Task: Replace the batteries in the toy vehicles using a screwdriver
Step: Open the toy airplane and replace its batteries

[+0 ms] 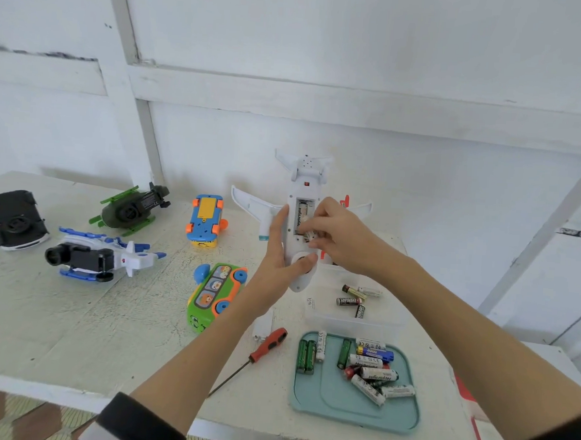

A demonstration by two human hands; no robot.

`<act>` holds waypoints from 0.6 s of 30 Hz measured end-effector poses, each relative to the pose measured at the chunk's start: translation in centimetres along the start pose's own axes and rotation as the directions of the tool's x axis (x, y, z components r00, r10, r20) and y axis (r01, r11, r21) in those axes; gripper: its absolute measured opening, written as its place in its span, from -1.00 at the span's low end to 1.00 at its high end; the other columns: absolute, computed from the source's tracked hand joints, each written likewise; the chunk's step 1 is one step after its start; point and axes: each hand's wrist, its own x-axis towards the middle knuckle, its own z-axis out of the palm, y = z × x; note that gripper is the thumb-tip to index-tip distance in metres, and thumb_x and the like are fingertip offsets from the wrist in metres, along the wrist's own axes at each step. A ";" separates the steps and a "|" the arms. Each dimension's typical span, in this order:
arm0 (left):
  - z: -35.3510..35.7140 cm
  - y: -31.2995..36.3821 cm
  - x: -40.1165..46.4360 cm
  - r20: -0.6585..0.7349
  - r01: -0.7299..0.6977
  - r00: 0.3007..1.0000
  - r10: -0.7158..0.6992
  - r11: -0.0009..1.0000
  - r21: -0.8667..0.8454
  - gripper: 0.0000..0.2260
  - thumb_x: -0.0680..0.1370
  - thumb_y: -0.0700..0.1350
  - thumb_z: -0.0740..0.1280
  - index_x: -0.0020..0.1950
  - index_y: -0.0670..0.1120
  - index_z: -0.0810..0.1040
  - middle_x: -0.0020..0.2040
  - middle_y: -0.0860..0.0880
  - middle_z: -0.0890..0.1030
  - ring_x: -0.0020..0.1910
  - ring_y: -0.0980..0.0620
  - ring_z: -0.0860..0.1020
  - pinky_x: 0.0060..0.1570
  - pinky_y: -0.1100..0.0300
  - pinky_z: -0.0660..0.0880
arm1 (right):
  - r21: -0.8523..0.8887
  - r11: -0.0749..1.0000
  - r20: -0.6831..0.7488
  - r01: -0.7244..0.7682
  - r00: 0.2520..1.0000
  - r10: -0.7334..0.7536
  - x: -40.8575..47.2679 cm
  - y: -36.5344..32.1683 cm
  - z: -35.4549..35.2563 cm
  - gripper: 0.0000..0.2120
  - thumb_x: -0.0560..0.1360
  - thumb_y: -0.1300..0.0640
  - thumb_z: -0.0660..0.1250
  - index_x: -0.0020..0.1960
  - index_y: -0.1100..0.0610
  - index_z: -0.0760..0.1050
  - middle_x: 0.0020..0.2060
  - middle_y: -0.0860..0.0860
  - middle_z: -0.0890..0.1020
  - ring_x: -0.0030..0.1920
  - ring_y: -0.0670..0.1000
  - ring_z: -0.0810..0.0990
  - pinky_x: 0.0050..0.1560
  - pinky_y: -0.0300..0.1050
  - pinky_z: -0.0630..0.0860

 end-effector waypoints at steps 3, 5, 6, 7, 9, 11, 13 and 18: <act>0.3 0.1 -0.1 0.027 0.002 1.000 -0.002 1.000 -0.007 -0.30 0.60 -0.27 0.29 0.44 0.33 0.00 0.51 -0.12 0.31 0.16 0.14 0.55 0.05 0.35 0.49 | -0.024 1.000 -0.032 -0.017 0.999 0.016 0.1 0.2 -0.3 -0.76 0.44 0.31 0.37 0.10 0.24 0.58 -0.14 0.04 0.32 -0.25 -0.10 0.33 -0.14 -0.29 0.21; 0.5 0.1 -0.2 0.031 -0.002 1.000 0.003 1.000 -0.010 -0.30 0.59 -0.28 0.29 0.43 0.34 0.02 0.52 -0.14 0.29 0.21 0.09 0.53 0.07 0.34 0.50 | -0.049 0.999 -0.038 -0.015 0.999 0.013 0.2 0.3 -0.4 -0.78 0.43 0.30 0.38 0.07 0.25 0.58 -0.16 0.03 0.34 -0.26 -0.08 0.34 -0.16 -0.28 0.20; 0.6 0.1 -0.2 0.029 -0.006 1.000 0.006 1.000 -0.011 -0.30 0.60 -0.28 0.29 0.43 0.34 0.02 0.52 -0.13 0.29 0.20 0.10 0.53 0.07 0.34 0.50 | -0.062 0.998 -0.039 -0.007 0.999 0.004 0.2 0.3 -0.3 -0.79 0.43 0.30 0.38 0.06 0.25 0.58 -0.17 0.04 0.37 -0.24 -0.03 0.37 -0.16 -0.27 0.22; 0.6 0.1 -0.2 0.027 -0.008 1.000 0.009 1.000 -0.011 -0.31 0.60 -0.28 0.29 0.43 0.34 0.02 0.51 -0.13 0.30 0.18 0.13 0.55 0.06 0.34 0.50 | -0.072 0.997 -0.042 0.004 0.999 -0.007 0.1 0.5 -0.2 -0.80 0.43 0.30 0.37 0.05 0.25 0.58 -0.17 0.05 0.40 -0.21 0.02 0.41 -0.14 -0.24 0.26; 0.6 0.2 -0.1 0.026 -0.013 1.000 0.013 1.000 -0.011 -0.31 0.59 -0.28 0.29 0.43 0.33 0.02 0.50 -0.12 0.32 0.15 0.17 0.56 0.05 0.34 0.49 | -0.080 0.997 -0.057 0.017 0.998 -0.022 0.0 0.8 0.1 -0.82 0.43 0.30 0.36 0.03 0.25 0.58 -0.15 0.08 0.47 -0.16 0.06 0.46 -0.13 -0.17 0.34; 0.7 0.3 -0.2 0.029 -0.014 0.999 0.014 1.000 -0.021 -0.30 0.59 -0.29 0.29 0.44 0.32 0.02 0.50 -0.12 0.33 0.15 0.18 0.56 0.04 0.35 0.49 | -0.084 0.996 -0.076 0.014 0.997 -0.021 -0.2 0.9 0.2 -0.84 0.45 0.28 0.35 0.03 0.26 0.57 -0.13 0.07 0.49 -0.16 0.02 0.45 -0.13 -0.09 0.41; 0.8 0.4 -0.2 0.034 -0.011 0.999 0.012 0.999 -0.031 -0.30 0.58 -0.29 0.29 0.44 0.31 0.02 0.49 -0.13 0.34 0.16 0.17 0.55 0.05 0.35 0.49 | -0.080 0.996 -0.086 0.032 0.996 -0.039 -0.4 0.8 0.3 -0.86 0.45 0.25 0.34 -0.01 0.27 0.56 -0.16 0.03 0.47 -0.19 -0.01 0.41 -0.17 0.00 0.45; 1.0 0.6 -0.3 0.045 -0.001 0.999 0.003 0.999 -0.048 -0.31 0.58 -0.29 0.30 0.43 0.31 0.03 0.52 -0.12 0.29 0.15 0.21 0.55 0.04 0.38 0.49 | -0.069 0.997 -0.084 0.043 0.995 -0.049 -0.6 0.9 0.0 -0.84 0.43 0.21 0.33 -0.05 0.26 0.57 -0.18 0.02 0.47 -0.21 -0.02 0.41 -0.18 0.07 0.49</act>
